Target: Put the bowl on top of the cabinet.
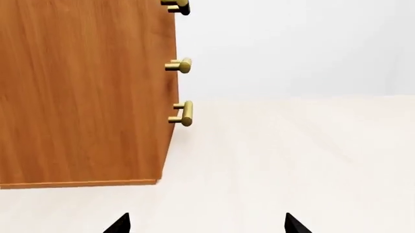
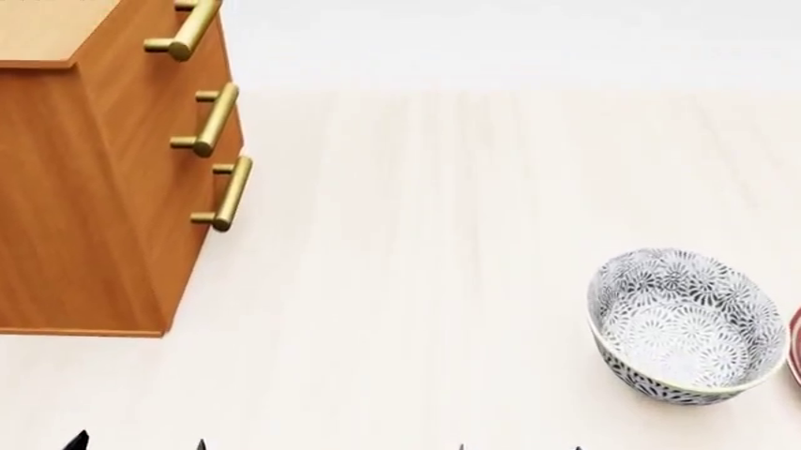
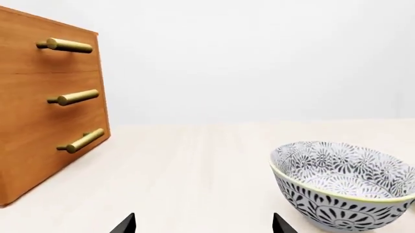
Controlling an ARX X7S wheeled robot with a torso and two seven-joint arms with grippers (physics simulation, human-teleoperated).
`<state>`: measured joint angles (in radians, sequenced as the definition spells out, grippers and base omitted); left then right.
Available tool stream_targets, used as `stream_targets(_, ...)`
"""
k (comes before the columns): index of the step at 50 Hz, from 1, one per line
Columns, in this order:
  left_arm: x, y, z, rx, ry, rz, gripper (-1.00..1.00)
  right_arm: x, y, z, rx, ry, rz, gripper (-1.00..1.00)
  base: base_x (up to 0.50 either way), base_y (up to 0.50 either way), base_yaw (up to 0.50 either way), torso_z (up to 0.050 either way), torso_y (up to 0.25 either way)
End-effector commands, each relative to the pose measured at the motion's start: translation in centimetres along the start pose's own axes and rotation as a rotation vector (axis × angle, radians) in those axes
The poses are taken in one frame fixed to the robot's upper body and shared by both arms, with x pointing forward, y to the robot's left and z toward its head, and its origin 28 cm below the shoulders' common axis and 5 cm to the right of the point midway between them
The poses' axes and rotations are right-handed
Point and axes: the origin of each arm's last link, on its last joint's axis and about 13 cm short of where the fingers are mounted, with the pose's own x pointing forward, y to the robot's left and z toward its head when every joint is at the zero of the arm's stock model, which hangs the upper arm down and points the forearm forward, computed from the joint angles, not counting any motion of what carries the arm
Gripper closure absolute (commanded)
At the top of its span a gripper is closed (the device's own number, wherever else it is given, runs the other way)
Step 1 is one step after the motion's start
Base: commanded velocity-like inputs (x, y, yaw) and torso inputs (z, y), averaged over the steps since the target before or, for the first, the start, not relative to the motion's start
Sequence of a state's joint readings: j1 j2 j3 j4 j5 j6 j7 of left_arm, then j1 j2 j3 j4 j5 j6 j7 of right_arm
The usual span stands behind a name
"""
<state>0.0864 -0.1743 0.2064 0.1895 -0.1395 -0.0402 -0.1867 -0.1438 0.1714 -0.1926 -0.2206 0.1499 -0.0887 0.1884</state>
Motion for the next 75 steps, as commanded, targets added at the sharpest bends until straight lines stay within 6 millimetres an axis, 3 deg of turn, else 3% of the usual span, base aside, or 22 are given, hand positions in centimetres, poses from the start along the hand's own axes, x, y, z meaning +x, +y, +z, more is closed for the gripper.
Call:
stream_targets(1, -2.1, -0.6, 1.9, 0.013, -0.116, -0.018, -1.00, -3.4, 0.5, 2.2, -0.022, -0.135, 0.008, -1.00, 0.11, 0.00, 0.00, 0.000, 0.000)
stream_targets(7, -2.2, -0.7, 2.1, 0.029, -0.086, 0.027, -1.00, -4.5, 0.6, 2.7, -0.015, -0.167, 0.029, -1.00, 0.11, 0.00, 0.00, 0.000, 0.000)
stream_targets(19, -2.5, -0.8, 2.2, 0.014, -0.099, -0.010, -1.00, -4.5, 0.6, 2.7, -0.016, -0.166, 0.035, -1.00, 0.11, 0.00, 0.00, 0.004, 0.000)
stream_targets(75, -2.3, -0.9, 2.2, 0.002, -0.086, -0.007, -1.00, -4.5, 0.8, 2.5, -0.013, -0.176, 0.025, -1.00, 0.03, 0.00, 0.00, 0.050, 0.000)
